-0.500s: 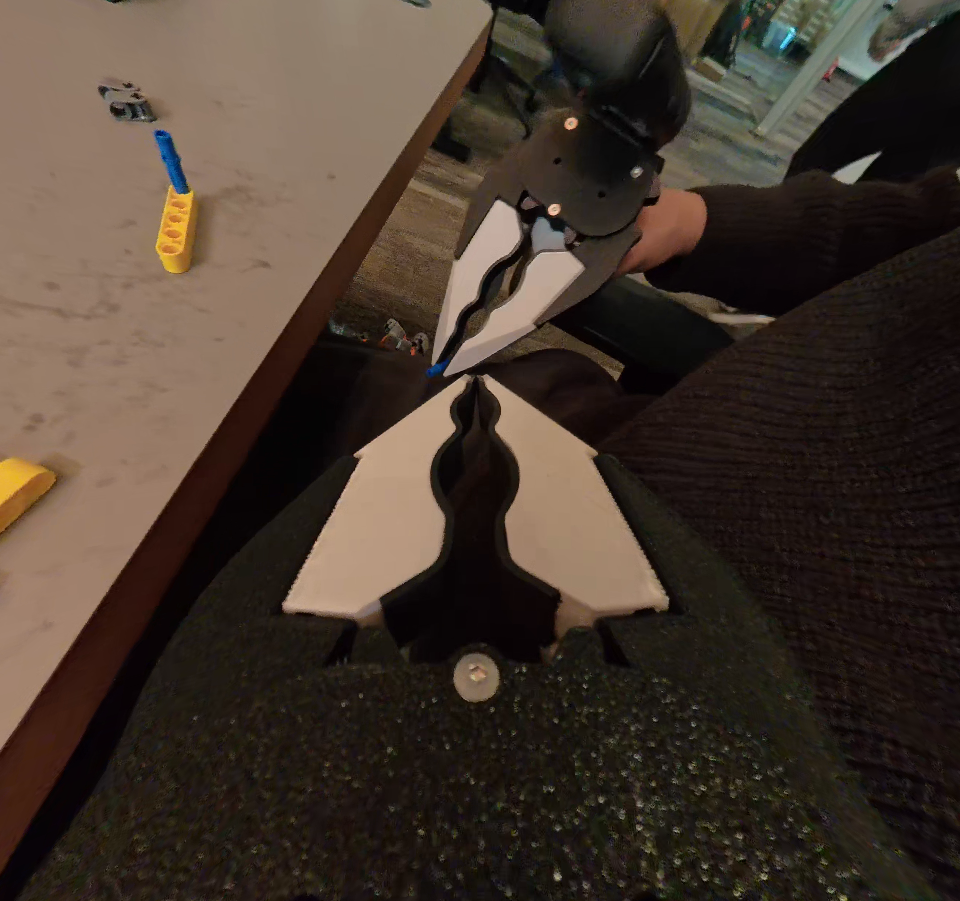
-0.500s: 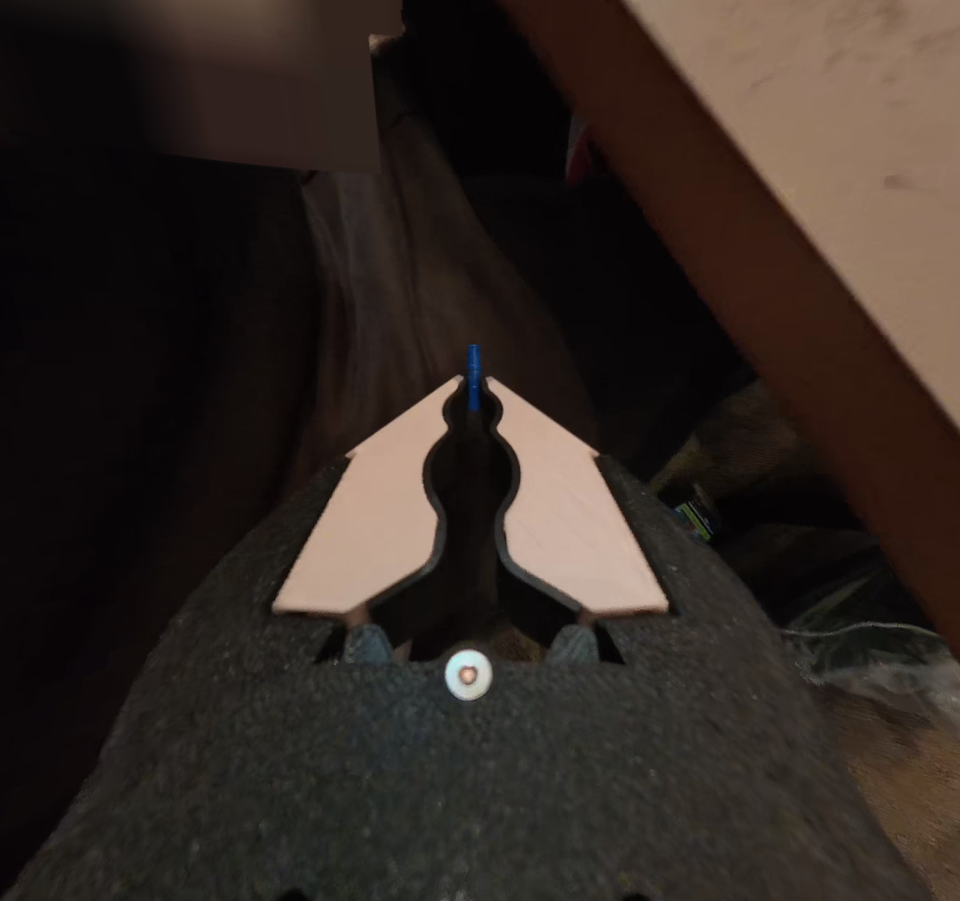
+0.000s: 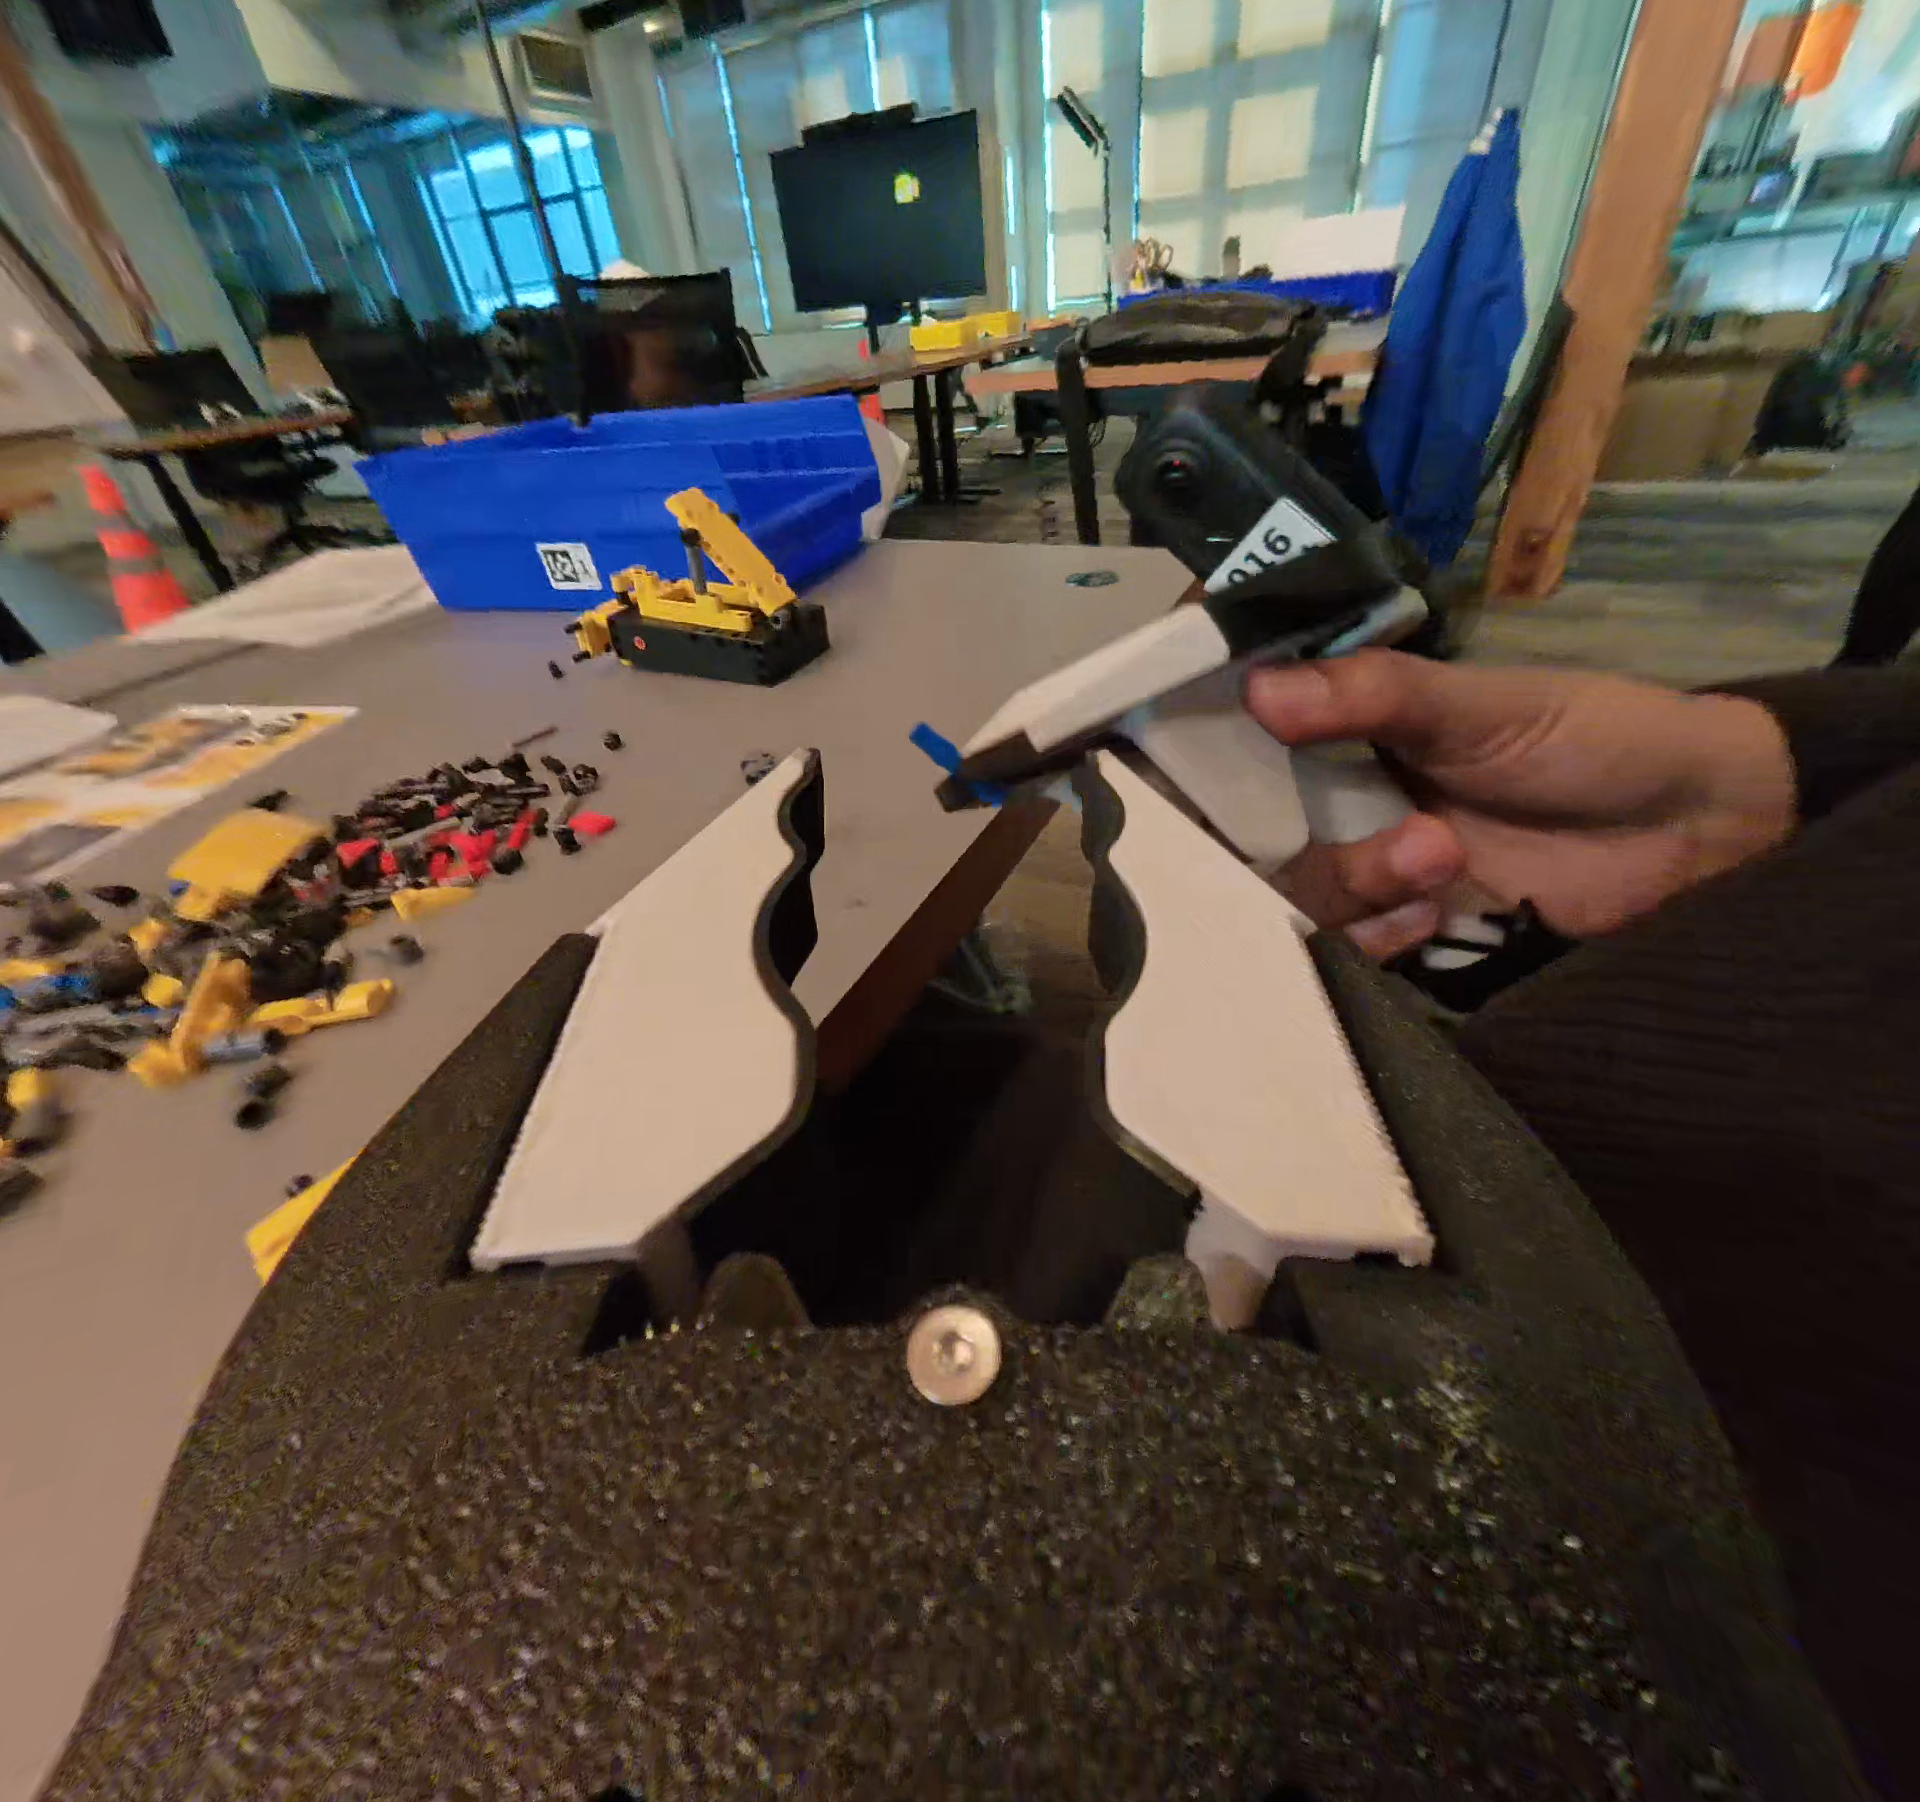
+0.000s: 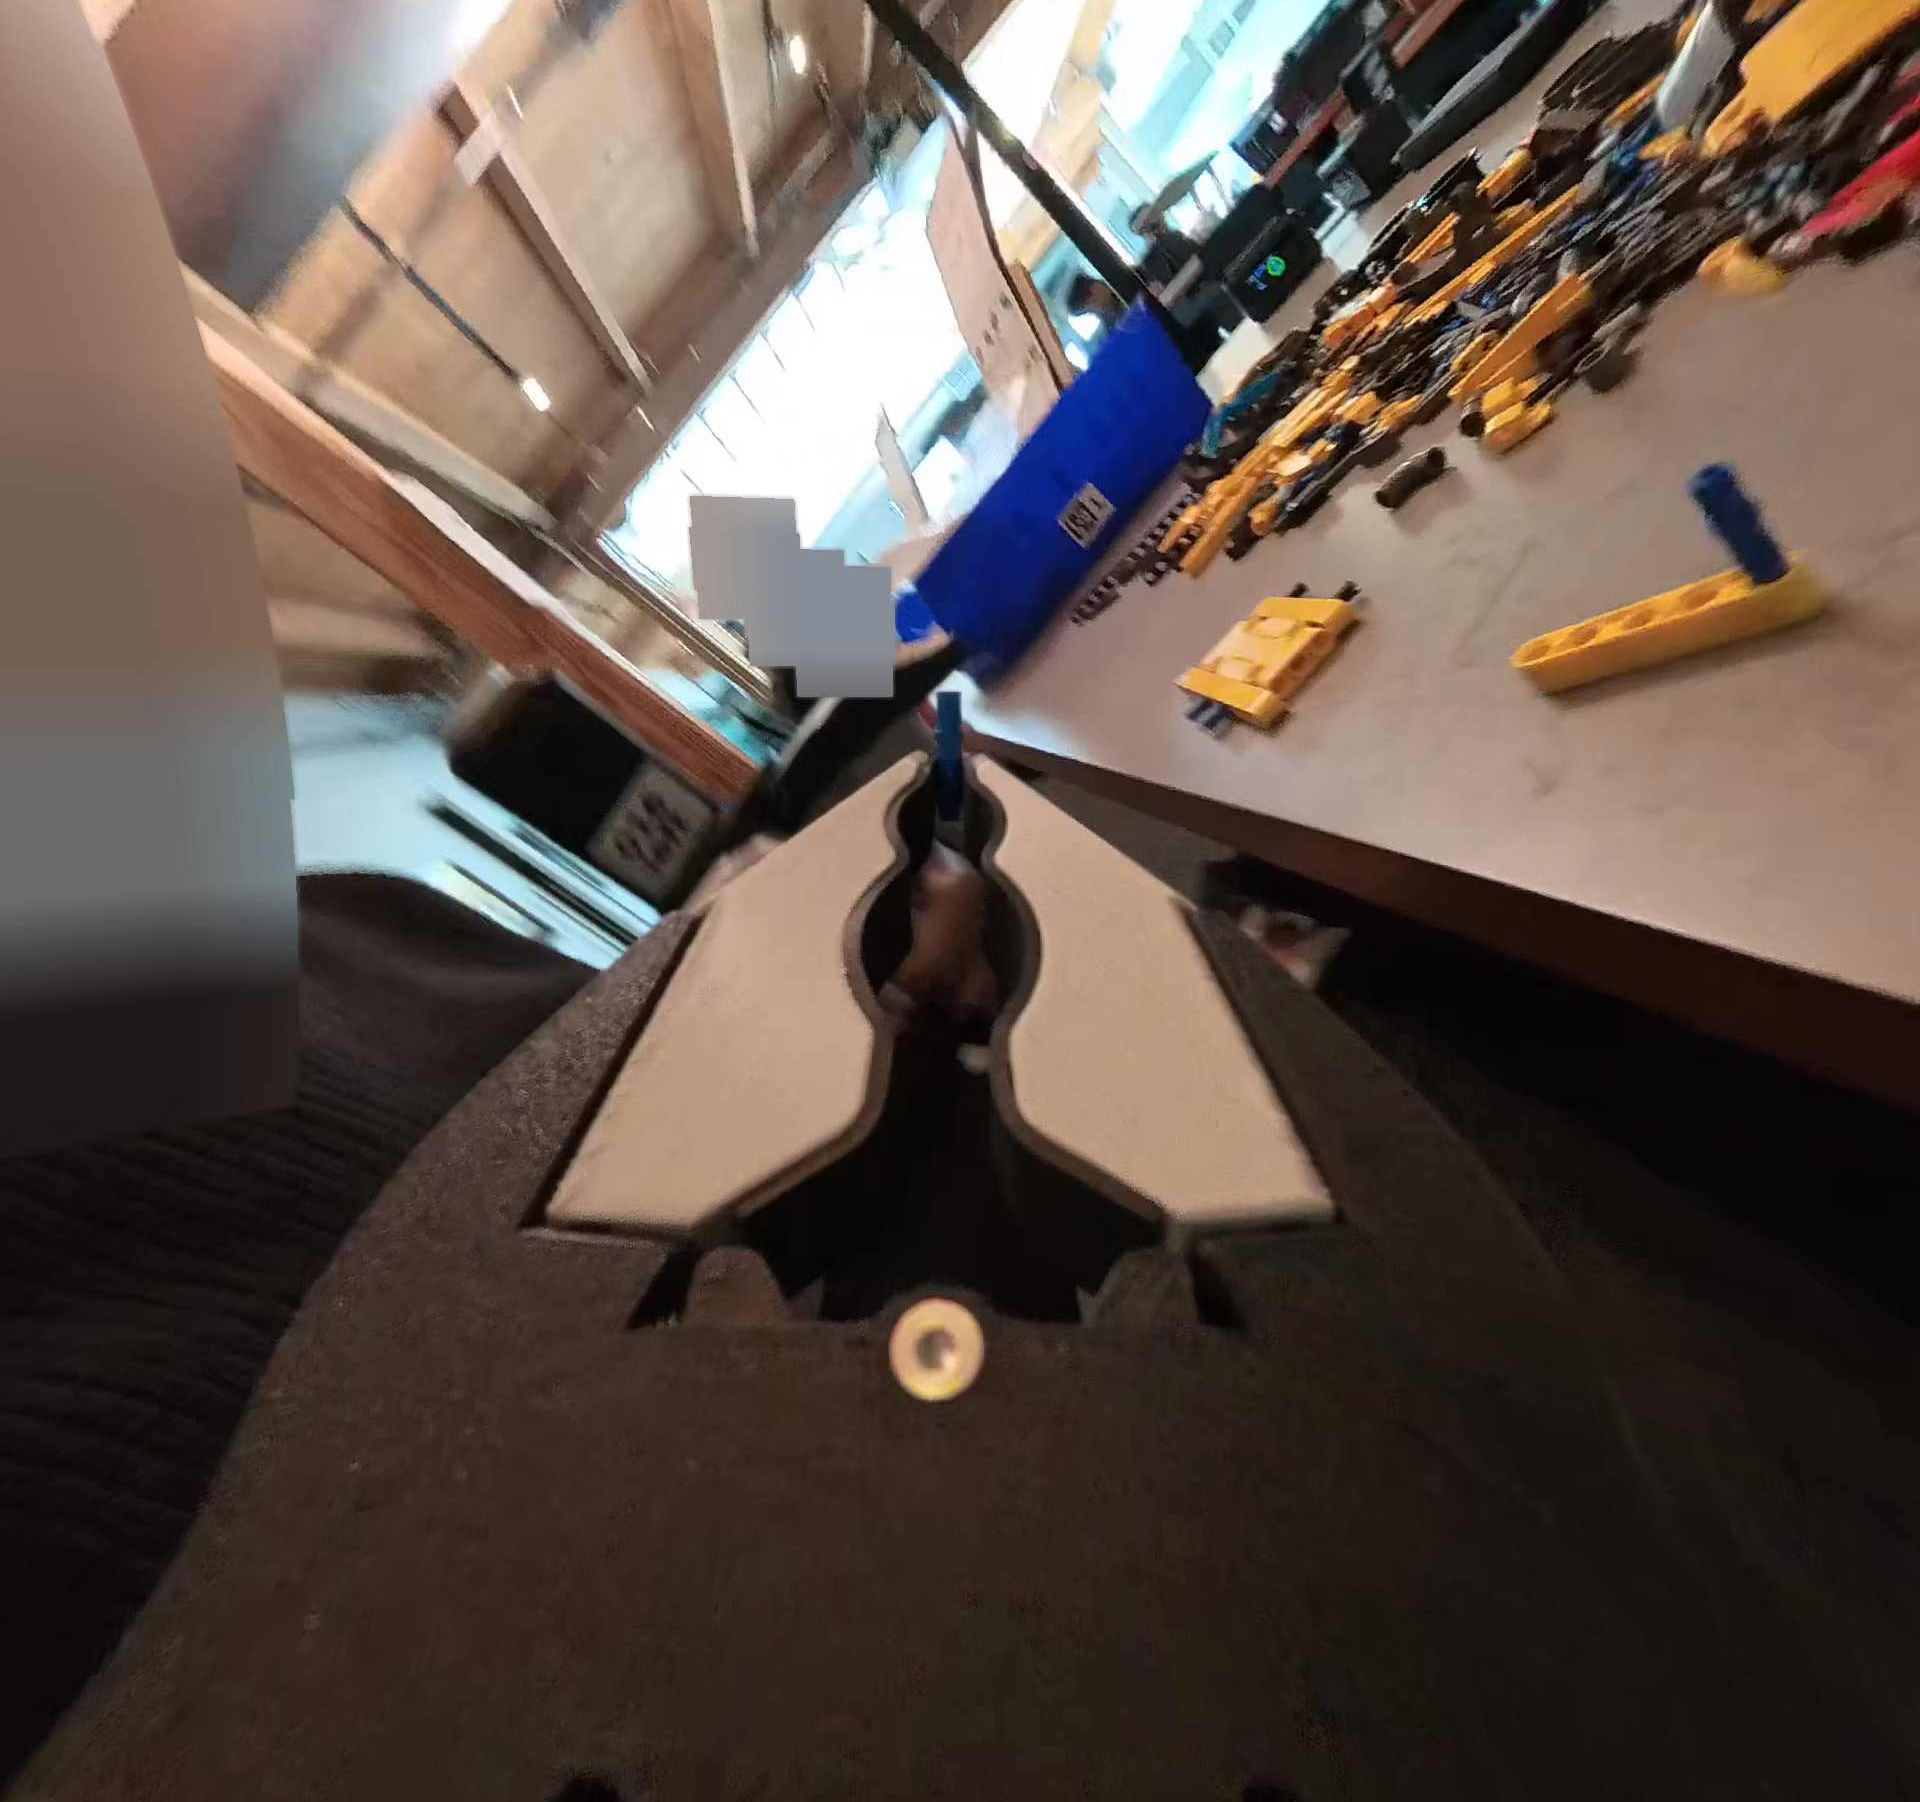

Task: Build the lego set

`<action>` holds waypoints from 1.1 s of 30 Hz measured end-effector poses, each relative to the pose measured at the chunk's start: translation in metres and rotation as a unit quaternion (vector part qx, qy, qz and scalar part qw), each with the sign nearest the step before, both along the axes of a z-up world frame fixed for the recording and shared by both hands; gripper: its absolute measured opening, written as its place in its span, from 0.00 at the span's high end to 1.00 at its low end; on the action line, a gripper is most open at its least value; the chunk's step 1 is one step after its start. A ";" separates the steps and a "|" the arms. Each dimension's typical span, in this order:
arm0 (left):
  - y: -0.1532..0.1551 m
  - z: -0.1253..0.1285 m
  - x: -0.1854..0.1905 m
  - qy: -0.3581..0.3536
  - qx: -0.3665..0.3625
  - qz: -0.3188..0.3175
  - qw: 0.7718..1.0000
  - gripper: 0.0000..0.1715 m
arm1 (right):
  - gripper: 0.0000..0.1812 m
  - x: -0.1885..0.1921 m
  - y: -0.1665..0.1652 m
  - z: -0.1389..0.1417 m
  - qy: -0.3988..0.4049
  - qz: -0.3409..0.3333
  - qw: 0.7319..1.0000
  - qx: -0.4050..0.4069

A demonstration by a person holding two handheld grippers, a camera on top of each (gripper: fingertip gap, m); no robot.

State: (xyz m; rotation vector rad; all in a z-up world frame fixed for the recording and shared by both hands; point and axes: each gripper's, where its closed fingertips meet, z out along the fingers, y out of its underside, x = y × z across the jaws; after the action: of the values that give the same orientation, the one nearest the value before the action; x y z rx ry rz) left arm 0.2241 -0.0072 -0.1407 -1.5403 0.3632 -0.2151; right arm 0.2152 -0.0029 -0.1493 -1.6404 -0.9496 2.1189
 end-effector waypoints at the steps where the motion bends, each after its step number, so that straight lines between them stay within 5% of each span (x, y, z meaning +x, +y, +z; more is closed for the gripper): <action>1: -0.001 -0.002 0.001 0.017 0.005 0.007 1.000 0.71 | 0.98 -0.002 0.000 0.004 0.010 0.003 0.999 -0.043; 10: -0.007 -0.018 0.001 0.026 -0.020 -0.020 0.999 0.86 | 0.98 -0.011 -0.021 -0.002 0.016 0.104 0.973 -0.206; 15: -0.012 -0.028 0.006 0.047 -0.034 -0.057 0.997 0.90 | 0.97 -0.009 -0.036 -0.012 -0.028 0.160 0.966 -0.200; 25: -0.015 -0.022 -0.001 -0.001 -0.027 -0.076 0.997 0.90 | 0.98 -0.004 -0.022 -0.017 -0.034 0.134 0.973 -0.184; 33: -0.015 -0.029 0.002 0.032 -0.035 -0.075 0.996 0.92 | 0.98 -0.004 -0.026 -0.019 -0.034 0.148 0.963 -0.222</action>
State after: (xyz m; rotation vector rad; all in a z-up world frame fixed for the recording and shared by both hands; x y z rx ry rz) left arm 0.2262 -0.0220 -0.1695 -1.5924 0.5275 -0.2988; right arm 0.2113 -0.0289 -0.1687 -1.8801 -0.8233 2.6468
